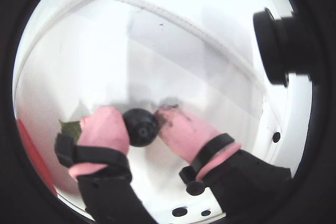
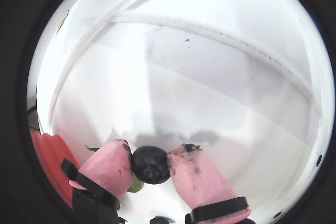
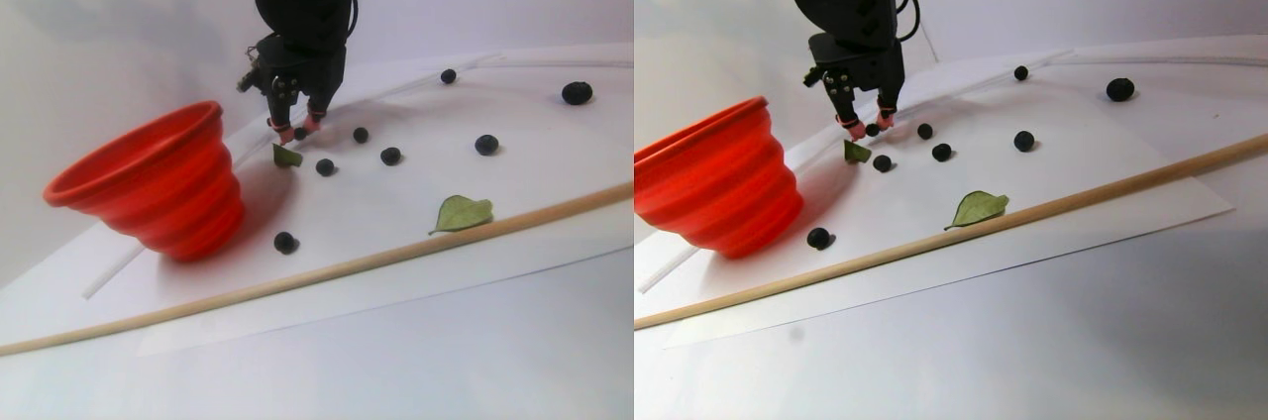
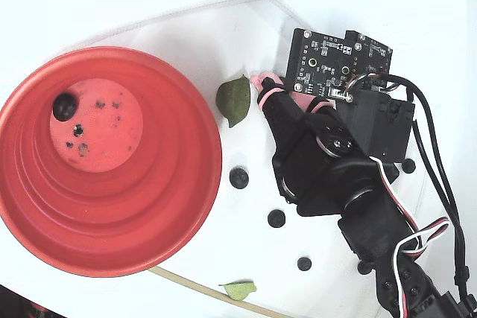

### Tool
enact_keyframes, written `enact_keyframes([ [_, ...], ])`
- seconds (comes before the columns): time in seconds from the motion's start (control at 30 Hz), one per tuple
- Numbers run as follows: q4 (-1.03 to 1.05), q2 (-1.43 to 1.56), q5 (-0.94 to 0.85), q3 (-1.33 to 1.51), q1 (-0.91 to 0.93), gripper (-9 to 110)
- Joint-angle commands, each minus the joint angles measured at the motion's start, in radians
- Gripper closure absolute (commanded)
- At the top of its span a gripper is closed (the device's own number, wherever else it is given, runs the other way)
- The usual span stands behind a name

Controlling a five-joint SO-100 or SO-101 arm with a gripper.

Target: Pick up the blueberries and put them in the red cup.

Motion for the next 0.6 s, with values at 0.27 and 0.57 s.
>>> enact_keyframes([
  [0.27,0.058,0.207,0.025,0.032,-0.077,89],
  [0.57,0.135,0.299,0.054,0.063,-0.091,89],
])
